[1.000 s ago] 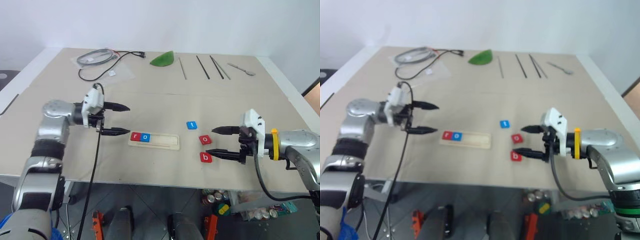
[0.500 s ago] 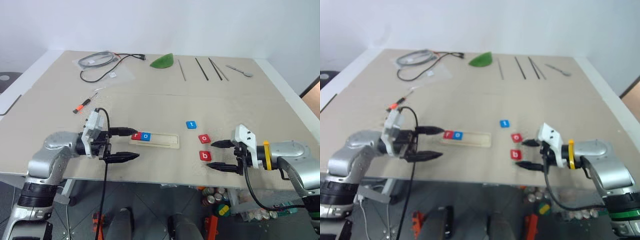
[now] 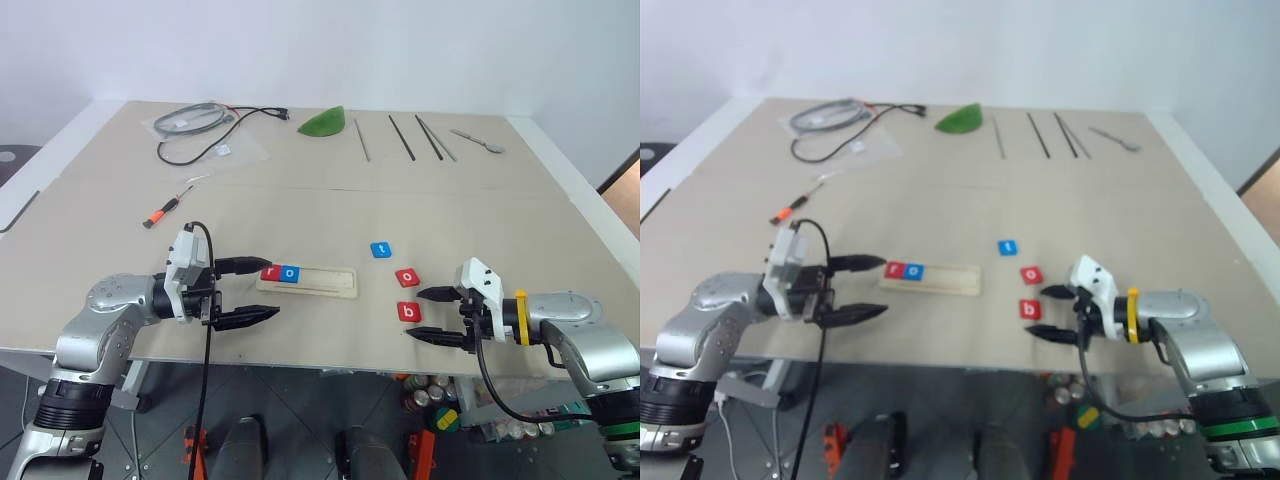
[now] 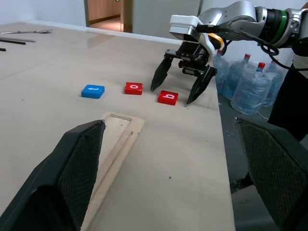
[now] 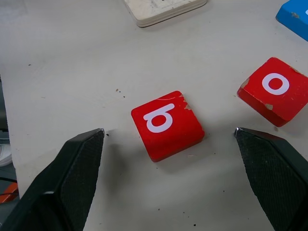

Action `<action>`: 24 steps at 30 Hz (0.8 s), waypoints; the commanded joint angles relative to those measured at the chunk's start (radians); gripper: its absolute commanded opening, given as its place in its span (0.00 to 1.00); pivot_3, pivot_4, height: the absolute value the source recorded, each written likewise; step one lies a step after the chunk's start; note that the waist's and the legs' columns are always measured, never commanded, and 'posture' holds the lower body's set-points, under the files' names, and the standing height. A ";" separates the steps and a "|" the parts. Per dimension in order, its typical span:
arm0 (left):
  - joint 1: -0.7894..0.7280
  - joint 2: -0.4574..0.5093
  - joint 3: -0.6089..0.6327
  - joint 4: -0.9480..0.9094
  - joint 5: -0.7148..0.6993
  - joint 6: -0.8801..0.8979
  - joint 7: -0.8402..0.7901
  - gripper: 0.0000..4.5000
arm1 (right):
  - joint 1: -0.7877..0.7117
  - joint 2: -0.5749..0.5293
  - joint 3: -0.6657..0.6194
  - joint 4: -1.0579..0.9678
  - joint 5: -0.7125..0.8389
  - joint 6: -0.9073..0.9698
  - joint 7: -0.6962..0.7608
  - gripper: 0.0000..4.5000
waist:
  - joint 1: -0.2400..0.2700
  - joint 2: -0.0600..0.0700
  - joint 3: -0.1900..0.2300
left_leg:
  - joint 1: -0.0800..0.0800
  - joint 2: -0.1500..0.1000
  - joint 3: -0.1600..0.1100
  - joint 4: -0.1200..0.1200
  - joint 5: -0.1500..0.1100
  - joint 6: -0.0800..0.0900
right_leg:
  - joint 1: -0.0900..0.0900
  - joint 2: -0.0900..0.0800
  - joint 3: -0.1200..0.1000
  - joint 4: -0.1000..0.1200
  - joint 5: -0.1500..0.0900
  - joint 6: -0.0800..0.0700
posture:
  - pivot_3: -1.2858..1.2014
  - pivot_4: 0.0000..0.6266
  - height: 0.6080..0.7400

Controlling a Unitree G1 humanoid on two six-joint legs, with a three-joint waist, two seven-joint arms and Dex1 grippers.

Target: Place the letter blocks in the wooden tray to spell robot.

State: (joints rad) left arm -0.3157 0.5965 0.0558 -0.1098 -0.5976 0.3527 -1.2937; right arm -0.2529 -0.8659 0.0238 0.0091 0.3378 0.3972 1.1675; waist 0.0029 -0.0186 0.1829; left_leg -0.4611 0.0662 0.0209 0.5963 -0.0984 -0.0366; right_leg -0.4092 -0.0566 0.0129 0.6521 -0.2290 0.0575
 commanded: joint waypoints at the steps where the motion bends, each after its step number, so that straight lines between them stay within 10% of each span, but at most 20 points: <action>1: 0.003 0.036 0.018 -0.023 -0.018 -0.006 -0.027 0.99 | -0.010 0.015 -0.007 -0.009 0.011 0.001 0.004 1.00 | 0.000 0.000 0.000 | 0.000 0.000 0.000 0.000 0.000 0.000 | 0.000 0.000 0.000 0.000 0.000 0.000 | 0.52 0.24 1.00; 22: -0.006 0.059 0.011 0.009 0.011 -0.055 -0.038 0.99 | -0.019 0.022 -0.005 -0.077 0.031 0.015 0.026 1.00 | -0.009 -0.001 0.000 | -0.001 0.000 0.002 -0.002 -0.001 0.000 | -0.001 -0.001 0.000 -0.004 0.000 0.000 | 0.52 0.24 1.00; 24: 0.002 0.058 0.010 0.008 0.013 -0.060 -0.035 1.00 | -0.016 0.021 -0.007 -0.072 0.033 0.014 0.030 0.84 | -0.009 -0.001 0.000 | -0.001 0.000 0.002 -0.003 -0.001 0.000 | -0.001 -0.001 0.000 -0.004 0.000 0.000 | 0.52 0.24 1.00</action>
State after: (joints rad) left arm -0.3133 0.6542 0.0558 -0.0916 -0.5869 0.3103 -1.3357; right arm -0.2553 -0.8338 0.0356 -0.0423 0.3584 0.4179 1.1882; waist -0.0061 -0.0191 0.1826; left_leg -0.4620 0.0665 0.0233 0.5937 -0.0992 -0.0363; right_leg -0.4099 -0.0578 0.0130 0.6481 -0.2291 0.0576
